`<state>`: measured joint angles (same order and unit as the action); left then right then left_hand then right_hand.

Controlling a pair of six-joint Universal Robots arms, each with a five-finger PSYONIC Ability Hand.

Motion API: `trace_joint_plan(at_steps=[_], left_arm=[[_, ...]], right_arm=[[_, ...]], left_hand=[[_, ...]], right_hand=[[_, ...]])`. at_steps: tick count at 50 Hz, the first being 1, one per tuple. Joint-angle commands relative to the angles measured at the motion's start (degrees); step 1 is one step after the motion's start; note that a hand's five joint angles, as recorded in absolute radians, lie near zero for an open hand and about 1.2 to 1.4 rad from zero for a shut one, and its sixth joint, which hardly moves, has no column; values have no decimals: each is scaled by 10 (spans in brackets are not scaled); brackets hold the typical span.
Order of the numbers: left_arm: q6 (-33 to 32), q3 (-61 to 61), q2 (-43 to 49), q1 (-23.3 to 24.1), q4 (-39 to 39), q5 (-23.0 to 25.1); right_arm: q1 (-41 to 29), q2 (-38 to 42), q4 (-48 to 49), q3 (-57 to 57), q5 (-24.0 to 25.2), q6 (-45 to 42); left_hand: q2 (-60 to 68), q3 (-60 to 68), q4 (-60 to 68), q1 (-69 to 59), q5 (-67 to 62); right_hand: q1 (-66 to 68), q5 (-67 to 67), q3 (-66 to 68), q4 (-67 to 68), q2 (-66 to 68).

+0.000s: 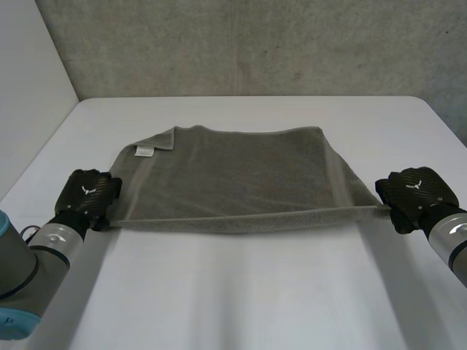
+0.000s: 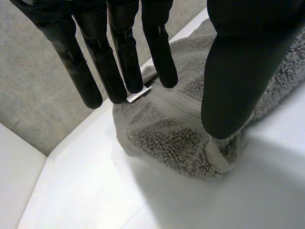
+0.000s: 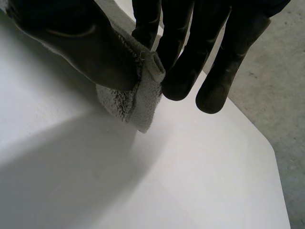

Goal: Fold the laundry

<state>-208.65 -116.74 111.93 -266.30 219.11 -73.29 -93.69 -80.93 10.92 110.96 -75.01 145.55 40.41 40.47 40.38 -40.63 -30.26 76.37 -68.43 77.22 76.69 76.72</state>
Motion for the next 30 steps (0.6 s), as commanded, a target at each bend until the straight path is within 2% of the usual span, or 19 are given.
trace_joint_plan(at_steps=[1,8,30], left_arm=[[3,3,7,0,-6,2],[-1,12,27,0,-39,3],[-1,15,29,0,-42,3]], right_arm=[[2,1,2,2,3,3],[2,1,2,3,7,3],[3,2,2,4,8,3]], left_hand=[[60,59,60,-57,-61],[56,56,57,-54,-58],[55,54,55,-52,-56]], right_hand=[[36,-16,28,33,33],[36,-16,28,33,33],[36,-16,28,33,33]])
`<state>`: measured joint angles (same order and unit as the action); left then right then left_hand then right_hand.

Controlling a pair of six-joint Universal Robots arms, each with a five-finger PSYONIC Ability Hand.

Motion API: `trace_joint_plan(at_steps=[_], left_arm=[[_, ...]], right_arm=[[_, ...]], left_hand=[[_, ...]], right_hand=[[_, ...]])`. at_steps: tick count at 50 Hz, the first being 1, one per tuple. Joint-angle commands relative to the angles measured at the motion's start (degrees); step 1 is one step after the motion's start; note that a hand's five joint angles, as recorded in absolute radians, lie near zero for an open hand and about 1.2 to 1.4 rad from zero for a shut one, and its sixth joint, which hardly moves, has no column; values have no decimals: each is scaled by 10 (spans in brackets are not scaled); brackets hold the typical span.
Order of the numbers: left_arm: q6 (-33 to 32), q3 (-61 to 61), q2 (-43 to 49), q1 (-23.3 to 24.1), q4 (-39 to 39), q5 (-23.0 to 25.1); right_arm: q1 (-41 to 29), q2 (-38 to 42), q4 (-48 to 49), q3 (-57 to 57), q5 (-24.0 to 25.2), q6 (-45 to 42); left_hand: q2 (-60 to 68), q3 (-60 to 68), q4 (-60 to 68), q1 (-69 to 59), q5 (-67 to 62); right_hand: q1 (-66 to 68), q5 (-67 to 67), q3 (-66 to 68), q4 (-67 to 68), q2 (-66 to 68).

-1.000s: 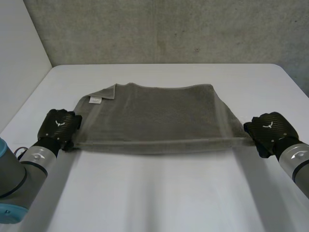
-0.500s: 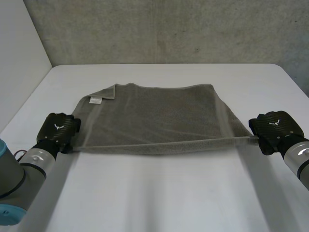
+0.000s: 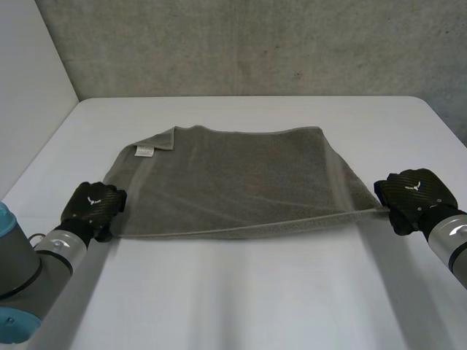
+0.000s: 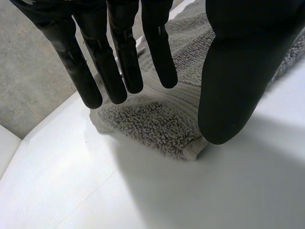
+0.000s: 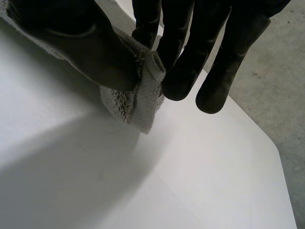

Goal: Fold the laundry

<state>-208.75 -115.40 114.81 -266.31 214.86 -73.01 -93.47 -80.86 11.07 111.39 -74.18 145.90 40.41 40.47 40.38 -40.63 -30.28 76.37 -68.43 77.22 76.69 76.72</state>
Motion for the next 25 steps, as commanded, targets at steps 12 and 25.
trace_joint_plan(at_steps=[12,25], left_arm=[[-2,4,-12,-1,-60,6],[-2,15,-5,-1,-66,23]], right_arm=[[1,3,1,0,0,0],[1,5,2,-1,0,-1]], left_hand=[[-107,-107,-106,109,105],[-102,-102,-101,104,101]], right_hand=[[36,-16,28,33,33],[36,-16,28,33,33]])
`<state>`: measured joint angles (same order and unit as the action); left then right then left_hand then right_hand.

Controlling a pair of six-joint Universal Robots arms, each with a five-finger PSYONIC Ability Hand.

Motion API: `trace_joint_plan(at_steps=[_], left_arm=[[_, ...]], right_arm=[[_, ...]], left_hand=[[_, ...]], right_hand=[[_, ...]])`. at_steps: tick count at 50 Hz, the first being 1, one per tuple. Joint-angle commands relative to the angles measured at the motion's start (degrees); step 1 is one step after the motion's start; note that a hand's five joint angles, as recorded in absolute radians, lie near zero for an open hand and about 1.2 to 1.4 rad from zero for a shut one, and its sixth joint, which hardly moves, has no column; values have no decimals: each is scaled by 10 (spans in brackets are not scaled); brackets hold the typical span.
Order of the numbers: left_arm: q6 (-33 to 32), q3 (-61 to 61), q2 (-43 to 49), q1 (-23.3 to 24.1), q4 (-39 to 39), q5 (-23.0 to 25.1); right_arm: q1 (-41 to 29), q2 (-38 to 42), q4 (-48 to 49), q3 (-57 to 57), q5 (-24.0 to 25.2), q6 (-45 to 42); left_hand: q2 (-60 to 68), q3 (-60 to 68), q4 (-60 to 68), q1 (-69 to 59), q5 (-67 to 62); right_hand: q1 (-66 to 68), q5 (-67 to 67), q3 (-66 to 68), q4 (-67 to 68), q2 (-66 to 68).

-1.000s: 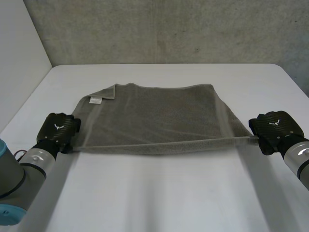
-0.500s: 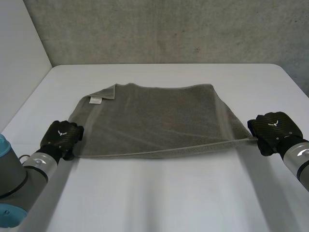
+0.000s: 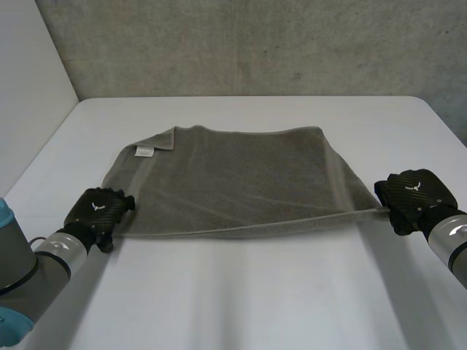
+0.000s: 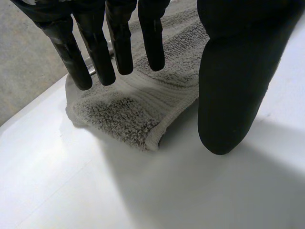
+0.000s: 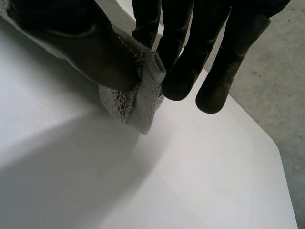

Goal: Fold the laundry

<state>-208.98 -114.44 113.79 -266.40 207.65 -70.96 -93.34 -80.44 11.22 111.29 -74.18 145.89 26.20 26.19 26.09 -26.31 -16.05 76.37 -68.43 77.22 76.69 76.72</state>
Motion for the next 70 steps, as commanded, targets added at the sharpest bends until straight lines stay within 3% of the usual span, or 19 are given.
trace_joint_plan(at_steps=[1,13,24,42,45,46,47,48,55,61,63,66,70], left_arm=[[1,10,6,0,6,1],[1,59,41,0,6,-1],[9,102,56,0,63,-17],[1,58,56,0,51,-21],[1,55,49,-1,49,-22],[1,55,43,-4,47,-23],[1,55,42,-4,47,-23],[1,54,34,-10,45,-23],[6,45,-53,-36,38,-25],[21,33,-211,-31,34,-25],[50,43,-302,-30,27,-20],[65,52,-340,-29,18,-18],[83,111,-410,-28,-50,-13]], right_arm=[[0,1,0,0,0,-1],[-1,2,0,1,0,-1],[-2,3,0,2,0,0],[-1,2,0,2,0,-1],[-1,2,0,2,0,-1],[-1,2,0,2,0,-1],[-1,2,0,2,0,-1],[-2,2,-1,2,0,-1],[-2,-8,-6,-6,-3,0],[-1,-118,-33,-47,-4,11],[-1,-147,-48,-70,-4,23],[0,-187,-92,-139,-2,57],[0,-204,-202,-270,24,79]], left_hand=[[42,42,43,-41,-44],[113,113,114,-112,-114],[316,316,317,-315,-318],[198,198,200,-197,-200],[293,293,294,-292,-294],[446,446,447,-445,-447],[447,447,448,-446,-449],[537,537,538,-536,-539],[538,538,539,-537,-540],[538,538,539,-537,-540],[538,538,539,-537,-540],[538,538,539,-537,-540],[538,538,539,-537,-540]], right_hand=[[36,-16,28,33,33],[36,-16,28,33,33],[36,-16,28,33,33],[36,-16,28,33,33],[36,-16,28,33,33],[36,-16,28,33,33],[36,-16,28,33,33],[36,-16,28,33,33],[36,-16,28,33,33],[36,-16,28,33,33],[36,-16,28,33,33],[36,-16,28,33,33],[36,-16,28,33,33]])
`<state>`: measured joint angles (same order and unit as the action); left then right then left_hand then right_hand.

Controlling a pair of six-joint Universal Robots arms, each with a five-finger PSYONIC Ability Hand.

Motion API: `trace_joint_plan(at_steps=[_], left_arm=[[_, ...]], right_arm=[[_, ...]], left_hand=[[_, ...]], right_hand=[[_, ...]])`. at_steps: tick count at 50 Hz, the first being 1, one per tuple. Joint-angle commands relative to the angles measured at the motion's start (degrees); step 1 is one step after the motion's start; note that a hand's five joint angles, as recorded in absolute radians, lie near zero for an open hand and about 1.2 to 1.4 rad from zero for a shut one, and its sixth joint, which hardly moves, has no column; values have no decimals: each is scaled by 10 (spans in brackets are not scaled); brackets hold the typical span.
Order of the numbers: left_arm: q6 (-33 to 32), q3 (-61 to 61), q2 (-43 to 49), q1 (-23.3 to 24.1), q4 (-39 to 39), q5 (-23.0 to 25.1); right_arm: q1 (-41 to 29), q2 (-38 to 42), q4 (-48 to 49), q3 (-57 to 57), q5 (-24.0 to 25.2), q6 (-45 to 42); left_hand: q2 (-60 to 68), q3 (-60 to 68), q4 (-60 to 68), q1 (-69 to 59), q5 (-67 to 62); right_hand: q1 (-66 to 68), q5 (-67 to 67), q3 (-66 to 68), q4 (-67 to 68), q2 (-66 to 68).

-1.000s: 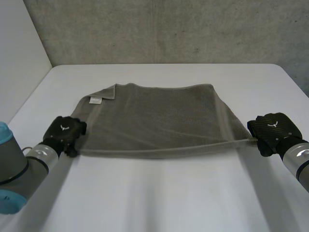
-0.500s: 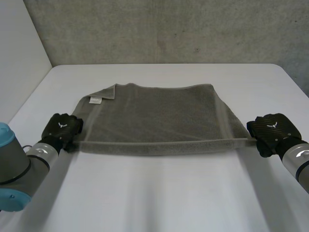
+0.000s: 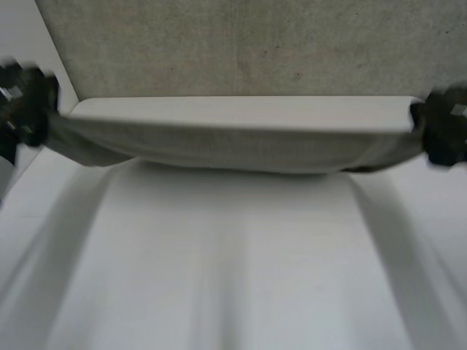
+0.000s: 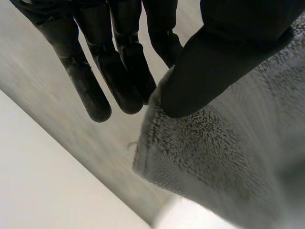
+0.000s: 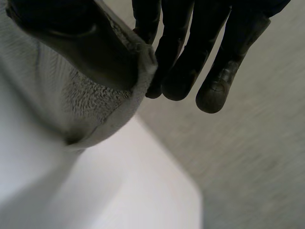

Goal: Fold the laundry

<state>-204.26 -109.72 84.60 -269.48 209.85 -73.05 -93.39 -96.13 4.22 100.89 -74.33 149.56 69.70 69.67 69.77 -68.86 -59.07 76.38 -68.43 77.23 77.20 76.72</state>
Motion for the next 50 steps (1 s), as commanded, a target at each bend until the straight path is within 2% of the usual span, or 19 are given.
trace_joint_plan(at_steps=[1,6,12,14,18,23,26,30,31,33,34,36,37,38,39,40,42,44,50], left_arm=[[36,84,-122,2,-103,12],[36,122,-108,0,-172,32],[33,121,-11,-6,-203,45],[32,120,21,-4,-208,45],[27,127,90,-3,-219,45],[-21,186,223,2,-240,40],[-36,210,249,3,-247,38],[-43,294,277,11,-248,29],[-30,326,271,21,-237,22],[-2,357,262,32,-213,12],[-2,357,262,32,-212,12],[98,383,215,41,-132,-23],[98,384,215,41,-132,-24],[161,380,182,40,-81,-40],[223,370,152,37,-31,-54],[223,370,152,37,-30,-54],[318,334,102,22,51,-67],[344,315,87,16,76,-64],[338,241,88,12,58,-38]], right_arm=[[0,-47,-133,-166,25,42],[7,-13,-293,-309,63,39],[11,72,-358,-342,71,3],[3,116,-381,-338,61,-43],[-8,167,-393,-339,53,-88],[-37,241,-391,-352,12,-108],[-62,278,-380,-378,-21,-110],[-79,313,-297,-459,-45,-101],[-80,313,-296,-460,-45,-101],[-81,293,-159,-490,-49,-65],[-81,292,-158,-490,-49,-65],[-78,234,19,-462,-58,12],[-78,234,20,-461,-58,13],[-77,201,90,-442,-63,50],[-77,201,91,-442,-63,50],[-76,172,124,-426,-67,76],[-73,152,120,-421,-68,93],[-70,154,66,-420,-59,99],[-71,189,-48,-411,-26,91]], left_hand=[[103,103,102,-111,-109],[103,103,102,-111,-109],[103,103,102,-111,-109],[103,103,102,-111,-109],[103,103,102,-111,-109],[103,103,102,-111,-109],[103,103,102,-111,-109],[103,103,102,-111,-109],[103,103,102,-111,-109],[103,103,102,-111,-109],[103,103,102,-111,-109],[103,103,102,-111,-109],[103,103,102,-111,-109],[103,103,102,-111,-109],[103,103,102,-111,-109],[103,103,102,-111,-109],[103,103,102,-111,-109],[103,103,102,-111,-109],[103,103,102,-111,-109]], right_hand=[[36,-16,28,28,33],[36,-16,28,28,33],[36,-16,28,28,33],[36,-16,28,28,33],[36,-16,28,28,33],[36,-16,28,28,33],[36,-16,28,28,33],[36,-16,28,28,33],[36,-16,28,28,33],[36,-16,28,28,33],[36,-16,28,28,33],[36,-16,28,28,33],[36,-16,28,28,33],[36,-16,28,28,33],[36,-16,28,28,33],[36,-16,28,28,33],[36,-16,28,28,33],[36,-16,28,28,33],[36,-16,28,28,33]])
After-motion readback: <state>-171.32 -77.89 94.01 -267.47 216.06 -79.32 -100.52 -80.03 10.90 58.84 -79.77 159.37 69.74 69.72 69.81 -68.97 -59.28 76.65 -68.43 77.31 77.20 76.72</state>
